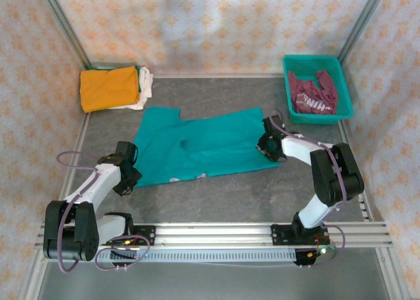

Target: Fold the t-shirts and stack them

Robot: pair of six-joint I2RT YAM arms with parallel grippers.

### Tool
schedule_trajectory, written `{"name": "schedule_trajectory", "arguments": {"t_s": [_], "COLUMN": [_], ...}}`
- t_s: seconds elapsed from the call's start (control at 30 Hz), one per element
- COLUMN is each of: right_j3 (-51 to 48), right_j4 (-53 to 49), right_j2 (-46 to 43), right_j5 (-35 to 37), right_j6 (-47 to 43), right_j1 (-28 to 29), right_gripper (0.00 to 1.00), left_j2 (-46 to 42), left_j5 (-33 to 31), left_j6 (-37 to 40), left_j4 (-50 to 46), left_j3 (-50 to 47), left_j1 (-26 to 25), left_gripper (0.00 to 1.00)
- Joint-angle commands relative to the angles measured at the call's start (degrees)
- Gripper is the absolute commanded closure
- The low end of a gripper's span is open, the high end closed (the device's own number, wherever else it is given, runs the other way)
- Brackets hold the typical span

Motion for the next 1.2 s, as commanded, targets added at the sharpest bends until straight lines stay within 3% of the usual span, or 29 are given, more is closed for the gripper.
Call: {"name": "schedule_trajectory", "arguments": {"t_s": [0.0,0.13,0.27,0.37,0.47,0.53,0.63,0.73,0.97,1.17], "right_j3": [-3.0,-3.0,1.9,7.4,10.5,11.1,11.0,11.5,7.2,-0.8], "right_j4": [-4.2,-5.2,-10.7,-14.0,-13.6,-11.7,-8.8,-8.2,-7.6,-5.9], "right_j2": [0.5,-2.6,-6.2,-4.7,-1.0,1.1,3.0,4.7,5.0,3.1], "right_j5": [1.7,2.2,6.9,8.3,7.7,6.8,6.5,7.5,8.8,6.8], "right_j6": [1.0,-0.4,-4.0,-5.9,-6.2,-5.6,-4.2,-3.7,-1.1,2.8], "right_j1": [-1.1,-0.3,4.5,8.1,9.8,9.9,9.7,9.3,6.3,5.7], "right_gripper": [0.78,0.73,0.68,0.66,0.67,0.69,0.73,0.73,0.75,0.76], "left_j2": [-0.8,-5.9,-12.0,-10.5,-0.9,7.5,15.4,20.6,28.0,26.5], "left_j5": [-3.5,-9.6,-13.5,-14.6,-13.8,-11.2,-6.2,-5.9,-7.7,-8.3], "left_j6": [-2.5,-2.7,0.6,4.2,7.8,7.2,7.0,6.2,3.0,4.1], "left_j4": [-4.1,-8.3,-7.0,-2.7,2.1,4.2,13.1,17.5,17.4,16.6], "left_j3": [0.4,3.7,8.4,13.0,18.3,21.4,20.2,19.8,19.5,16.0], "left_j1": [0.9,0.8,-0.3,-5.2,-12.6,-14.3,-14.4,-14.3,-11.4,-12.4], "left_gripper": [0.99,0.68,0.55,0.56,0.56,0.58,0.59,0.62,0.63,0.63]}}
